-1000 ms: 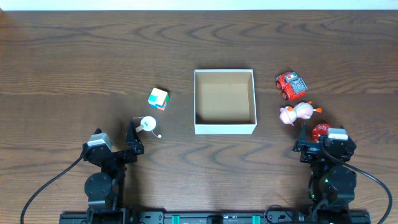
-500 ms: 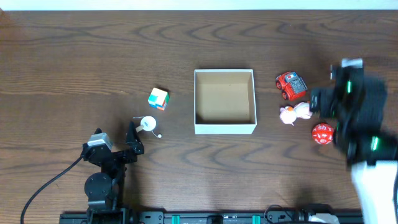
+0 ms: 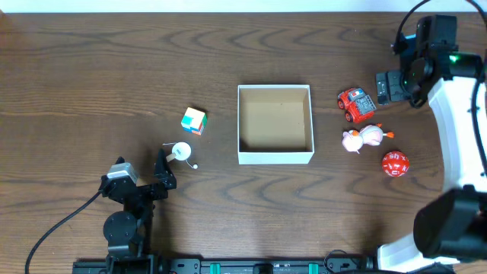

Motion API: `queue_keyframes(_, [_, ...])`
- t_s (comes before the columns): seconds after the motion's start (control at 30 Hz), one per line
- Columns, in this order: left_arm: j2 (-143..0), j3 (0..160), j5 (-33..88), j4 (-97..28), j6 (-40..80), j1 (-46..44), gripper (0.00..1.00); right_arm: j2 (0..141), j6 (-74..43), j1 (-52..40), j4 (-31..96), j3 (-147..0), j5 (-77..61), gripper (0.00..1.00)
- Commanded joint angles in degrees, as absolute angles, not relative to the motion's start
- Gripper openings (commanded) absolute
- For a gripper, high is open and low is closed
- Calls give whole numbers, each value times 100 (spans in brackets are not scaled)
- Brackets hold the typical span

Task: Pack container
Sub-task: 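Reach the right gripper to the red fire truck and grasp it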

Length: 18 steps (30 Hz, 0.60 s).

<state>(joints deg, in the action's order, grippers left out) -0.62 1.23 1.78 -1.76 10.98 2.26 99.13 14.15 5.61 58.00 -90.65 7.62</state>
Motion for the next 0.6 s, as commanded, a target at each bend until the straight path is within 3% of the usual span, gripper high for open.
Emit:
queue_keyframes(0.0, [-34,23,150,-388,1149,257,98,9913,2488,569,5817,-9209,-141,99])
queue_keyframes(0.13, [-34,23,150,-388,1149,255,98,9939,3524,495,5625,-9209,-1061,99])
queue_keyframes(0.57, [-34,23,150,-388,1149,255,98,11041,3050,475,5492,-9209,-919,99])
